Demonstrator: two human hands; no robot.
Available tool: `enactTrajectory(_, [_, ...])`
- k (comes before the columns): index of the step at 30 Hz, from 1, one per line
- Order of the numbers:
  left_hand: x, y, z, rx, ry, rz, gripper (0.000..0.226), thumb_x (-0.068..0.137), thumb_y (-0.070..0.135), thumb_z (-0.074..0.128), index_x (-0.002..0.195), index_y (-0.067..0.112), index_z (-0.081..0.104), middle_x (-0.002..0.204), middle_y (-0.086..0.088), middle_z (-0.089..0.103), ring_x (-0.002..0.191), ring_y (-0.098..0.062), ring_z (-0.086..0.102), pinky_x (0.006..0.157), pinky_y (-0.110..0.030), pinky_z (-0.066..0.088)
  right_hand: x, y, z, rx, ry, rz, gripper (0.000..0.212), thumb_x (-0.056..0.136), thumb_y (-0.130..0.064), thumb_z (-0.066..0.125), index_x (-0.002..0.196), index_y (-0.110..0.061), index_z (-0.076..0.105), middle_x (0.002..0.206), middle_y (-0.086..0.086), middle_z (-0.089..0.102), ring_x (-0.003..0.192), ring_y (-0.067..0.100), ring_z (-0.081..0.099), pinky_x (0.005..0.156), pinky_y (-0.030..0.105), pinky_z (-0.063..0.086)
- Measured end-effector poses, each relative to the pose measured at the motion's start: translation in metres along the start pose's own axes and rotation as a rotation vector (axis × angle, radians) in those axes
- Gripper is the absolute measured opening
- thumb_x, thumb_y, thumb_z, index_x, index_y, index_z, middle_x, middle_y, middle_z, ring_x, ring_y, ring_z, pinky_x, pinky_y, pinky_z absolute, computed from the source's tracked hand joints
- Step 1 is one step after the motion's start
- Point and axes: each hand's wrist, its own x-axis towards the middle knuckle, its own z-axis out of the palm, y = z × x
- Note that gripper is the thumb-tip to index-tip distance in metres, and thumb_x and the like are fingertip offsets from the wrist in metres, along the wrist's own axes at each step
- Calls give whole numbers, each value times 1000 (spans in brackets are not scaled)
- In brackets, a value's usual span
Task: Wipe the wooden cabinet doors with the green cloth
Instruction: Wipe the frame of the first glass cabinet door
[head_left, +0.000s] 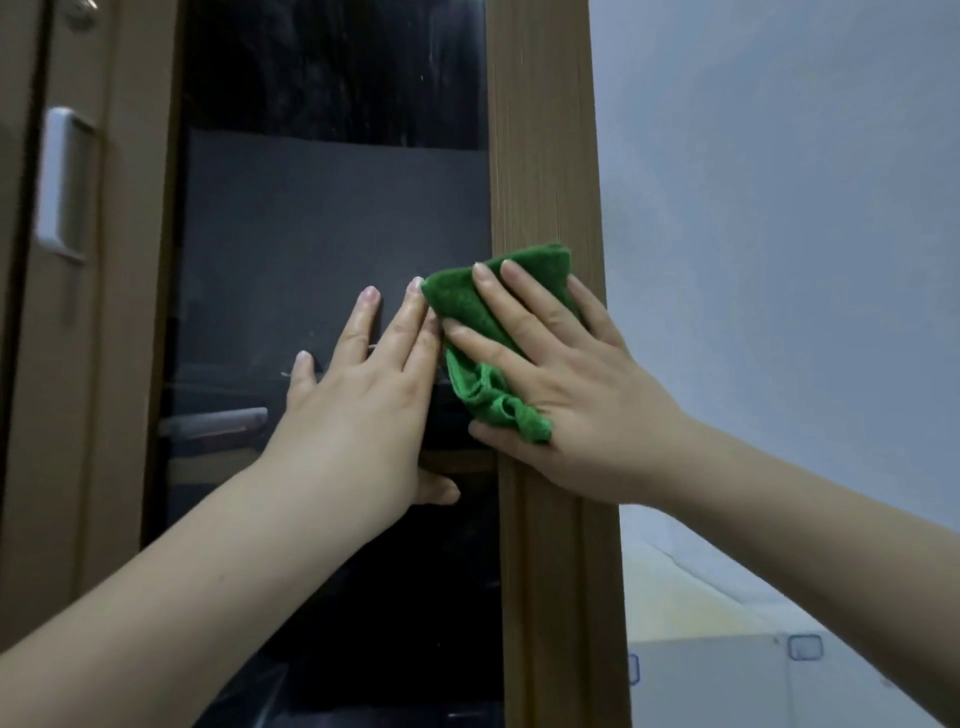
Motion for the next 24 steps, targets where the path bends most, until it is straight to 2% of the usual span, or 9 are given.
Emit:
enactTrajectory(3, [0, 1, -3, -28, -10, -1, 151, 51, 73, 80, 147, 34, -29, 150, 20, -44, 146, -18, -29, 114, -64, 18, -21, 2, 3, -10, -28, -141, 69, 100, -62, 28, 158, -25, 28, 168, 7, 11, 155, 22, 3, 124, 50, 7])
enactTrajectory(6, [-1, 3, -6, -20, -30, -15, 151, 52, 70, 82, 150, 32, -27, 153, 18, -40, 147, -18, -28, 115, -63, 16, -33, 32, -3, -41, -130, -421, 60, 103, -49, 35, 157, -25, 28, 167, 5, 13, 155, 20, 6, 125, 48, 6])
enactTrajectory(8, [0, 4, -7, -18, -43, -24, 151, 54, 68, 82, 150, 31, -27, 154, 17, -40, 147, -19, -28, 115, -63, 14, -29, 57, -11, -29, -158, -465, 58, 102, -46, 37, 157, -27, 29, 167, 3, 16, 155, 19, 10, 125, 47, 7])
enactTrajectory(10, [-1, 4, -7, -20, -48, -32, 151, 54, 67, 82, 150, 31, -28, 154, 17, -40, 147, -19, -28, 115, -63, 14, -13, 71, -17, 11, -124, -330, 61, 101, -53, 34, 156, -29, 28, 166, 2, 16, 155, 19, 9, 125, 44, 5])
enactTrajectory(13, [0, 5, -6, -30, -48, -47, 151, 54, 67, 83, 149, 32, -29, 153, 18, -41, 146, -18, -29, 116, -63, 12, 19, 60, -20, 96, -65, 7, 70, 95, -66, 25, 157, -35, 22, 169, -2, 4, 155, 13, -3, 123, 37, -6])
enactTrajectory(16, [1, 5, -3, -31, -43, -56, 151, 54, 66, 83, 149, 32, -29, 153, 18, -41, 146, -19, -30, 115, -64, 10, 36, 29, -11, 119, 1, 220, 75, 91, -72, 22, 158, -38, 15, 169, 2, -3, 154, 16, -9, 122, 48, -4])
enactTrajectory(20, [2, 5, -1, -48, -22, -51, 151, 54, 65, 84, 150, 32, -27, 154, 19, -39, 146, -17, -30, 115, -64, 9, 24, -7, 3, 78, 62, 289, 74, 94, -71, 24, 158, -36, 15, 169, 9, 0, 155, 24, -6, 121, 52, -3])
enactTrajectory(24, [0, 4, -1, -81, -17, -41, 148, 55, 62, 85, 152, 31, -22, 156, 19, -36, 147, -16, -28, 115, -65, 8, -3, -31, 14, 59, 73, 210, 73, 95, -68, 31, 158, -32, 21, 168, 10, 6, 155, 25, -1, 122, 53, 3])
